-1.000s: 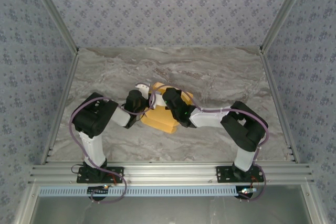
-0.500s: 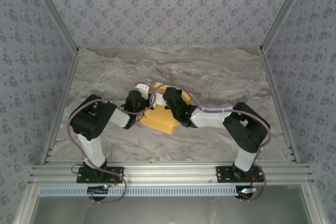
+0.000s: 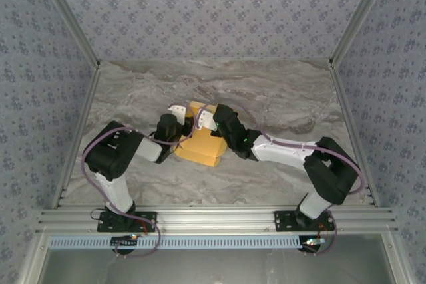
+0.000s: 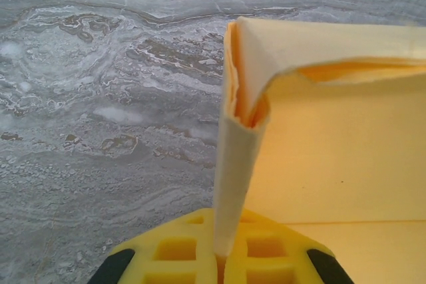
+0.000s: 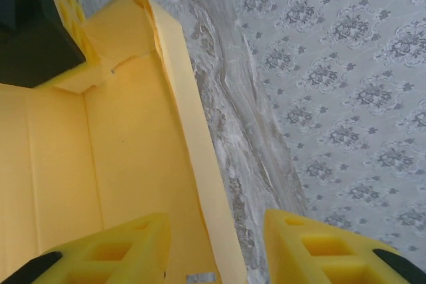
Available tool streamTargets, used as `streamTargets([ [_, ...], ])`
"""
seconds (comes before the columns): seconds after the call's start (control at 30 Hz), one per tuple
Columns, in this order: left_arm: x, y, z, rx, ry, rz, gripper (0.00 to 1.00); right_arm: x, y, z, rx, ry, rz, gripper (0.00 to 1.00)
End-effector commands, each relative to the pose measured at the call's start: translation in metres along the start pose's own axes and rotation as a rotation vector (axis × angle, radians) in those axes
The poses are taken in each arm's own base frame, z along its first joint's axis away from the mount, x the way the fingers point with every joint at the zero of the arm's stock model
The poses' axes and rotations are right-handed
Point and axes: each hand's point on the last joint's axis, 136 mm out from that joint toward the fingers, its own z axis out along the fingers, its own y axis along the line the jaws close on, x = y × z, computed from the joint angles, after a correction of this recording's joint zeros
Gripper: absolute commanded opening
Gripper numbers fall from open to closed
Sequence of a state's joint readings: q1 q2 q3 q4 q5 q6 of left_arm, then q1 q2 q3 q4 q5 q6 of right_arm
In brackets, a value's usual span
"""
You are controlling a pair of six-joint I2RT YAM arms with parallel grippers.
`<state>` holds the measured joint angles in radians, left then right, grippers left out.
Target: Fold the paper box
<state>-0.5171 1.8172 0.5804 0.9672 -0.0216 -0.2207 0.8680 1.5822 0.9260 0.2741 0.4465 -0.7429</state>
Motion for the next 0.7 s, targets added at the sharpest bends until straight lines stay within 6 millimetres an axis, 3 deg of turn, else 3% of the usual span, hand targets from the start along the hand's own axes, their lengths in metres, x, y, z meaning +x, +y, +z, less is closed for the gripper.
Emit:
streamTargets([
  [0.0,-0.013,-0.001,-0.008,-0.006,-0.034,0.036,0.0,-0.021,-0.007,-0.024,-0.099,-0.106,0.216,0.46],
  [0.13,-0.015,-0.003,-0.013,0.001,-0.036,0.046,0.01,-0.033,-0.012,-0.049,-0.23,-0.191,0.36,0.51],
  [0.3,-0.016,-0.012,-0.017,0.03,-0.053,0.078,0.01,-0.035,-0.024,-0.063,-0.356,-0.222,0.537,0.54],
  [0.43,-0.017,-0.021,-0.02,0.07,-0.07,0.122,0.01,-0.03,-0.047,-0.051,-0.429,-0.173,0.738,0.55],
  [0.67,-0.015,-0.039,-0.022,0.126,-0.083,0.183,0.02,-0.038,-0.034,-0.008,-0.58,-0.057,0.883,0.56],
])
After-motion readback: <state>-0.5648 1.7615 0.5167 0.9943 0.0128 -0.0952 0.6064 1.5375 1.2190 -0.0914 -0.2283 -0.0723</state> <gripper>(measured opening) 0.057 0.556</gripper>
